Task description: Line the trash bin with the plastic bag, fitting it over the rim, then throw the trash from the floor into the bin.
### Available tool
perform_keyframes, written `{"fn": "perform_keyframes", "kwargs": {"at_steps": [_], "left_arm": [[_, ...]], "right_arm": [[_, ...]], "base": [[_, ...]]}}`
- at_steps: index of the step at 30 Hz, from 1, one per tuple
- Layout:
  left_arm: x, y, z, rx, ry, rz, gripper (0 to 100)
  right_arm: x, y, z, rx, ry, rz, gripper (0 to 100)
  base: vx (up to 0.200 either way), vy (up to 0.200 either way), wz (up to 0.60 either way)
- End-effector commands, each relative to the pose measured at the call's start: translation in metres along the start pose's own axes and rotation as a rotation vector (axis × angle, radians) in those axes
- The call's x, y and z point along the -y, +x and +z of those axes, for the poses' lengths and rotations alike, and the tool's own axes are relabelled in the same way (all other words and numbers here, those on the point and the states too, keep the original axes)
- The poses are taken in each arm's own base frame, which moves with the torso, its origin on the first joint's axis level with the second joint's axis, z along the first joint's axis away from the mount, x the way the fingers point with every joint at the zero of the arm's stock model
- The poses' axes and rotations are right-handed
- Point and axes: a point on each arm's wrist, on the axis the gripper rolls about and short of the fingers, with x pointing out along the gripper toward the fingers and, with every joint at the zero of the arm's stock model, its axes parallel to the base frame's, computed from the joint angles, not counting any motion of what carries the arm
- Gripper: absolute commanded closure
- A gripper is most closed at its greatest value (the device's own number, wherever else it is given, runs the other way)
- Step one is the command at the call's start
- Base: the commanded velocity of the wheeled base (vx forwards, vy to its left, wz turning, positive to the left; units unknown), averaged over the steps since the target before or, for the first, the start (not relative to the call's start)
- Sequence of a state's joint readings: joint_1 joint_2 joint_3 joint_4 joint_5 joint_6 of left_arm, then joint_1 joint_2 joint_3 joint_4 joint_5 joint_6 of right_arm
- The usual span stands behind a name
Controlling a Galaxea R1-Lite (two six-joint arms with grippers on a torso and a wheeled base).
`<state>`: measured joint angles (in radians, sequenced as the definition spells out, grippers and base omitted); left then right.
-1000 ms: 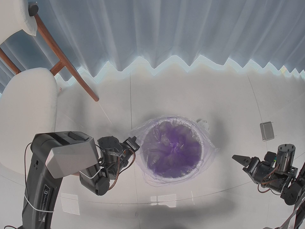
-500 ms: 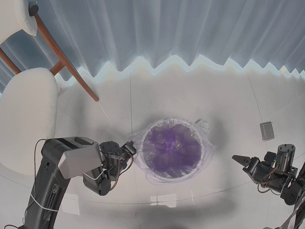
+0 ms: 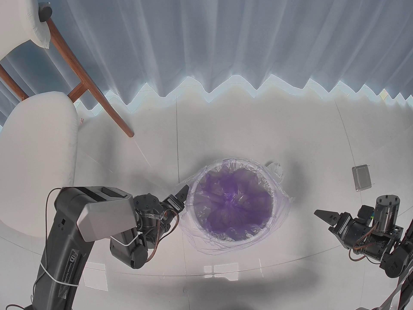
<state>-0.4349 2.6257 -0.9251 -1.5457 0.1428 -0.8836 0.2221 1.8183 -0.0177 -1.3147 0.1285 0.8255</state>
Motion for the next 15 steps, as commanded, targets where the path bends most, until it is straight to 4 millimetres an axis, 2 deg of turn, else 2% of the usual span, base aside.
{"fn": "perform_keyframes", "kwargs": {"at_steps": [1,4,6,8,10,11,15], "left_arm": [[0.025,-0.030,0.026,0.015,-0.005,-0.005,0],[0.036,-0.045,0.035,0.017,-0.005,-0.008,0],[0.047,-0.072,0.051,0.006,-0.009,-0.013,0],[0.053,-0.094,0.057,-0.039,-0.013,-0.024,0],[0.054,-0.100,0.058,-0.054,-0.015,-0.034,0],[0.061,-0.117,0.064,-0.087,-0.013,-0.064,0],[0.067,-0.134,0.073,-0.085,-0.005,-0.079,0]], "right_arm": [[0.002,-0.002,-0.003,-0.011,0.006,-0.011,0],[0.002,-0.002,-0.003,-0.011,0.015,-0.009,0],[0.002,-0.002,-0.002,-0.010,0.032,-0.008,0],[0.002,-0.002,-0.003,-0.012,0.049,-0.008,0],[0.003,-0.001,-0.003,-0.013,0.055,-0.009,0],[0.004,0.003,-0.003,-0.019,0.081,-0.016,0],[0.003,0.016,-0.008,-0.056,0.076,-0.021,0]], "base": [[0.000,0.000,0.00],[0.000,0.000,0.00],[0.000,0.000,0.00],[-0.200,0.000,0.00],[-0.200,0.000,0.00],[-0.200,0.000,0.00],[-0.200,0.000,0.00]]}}
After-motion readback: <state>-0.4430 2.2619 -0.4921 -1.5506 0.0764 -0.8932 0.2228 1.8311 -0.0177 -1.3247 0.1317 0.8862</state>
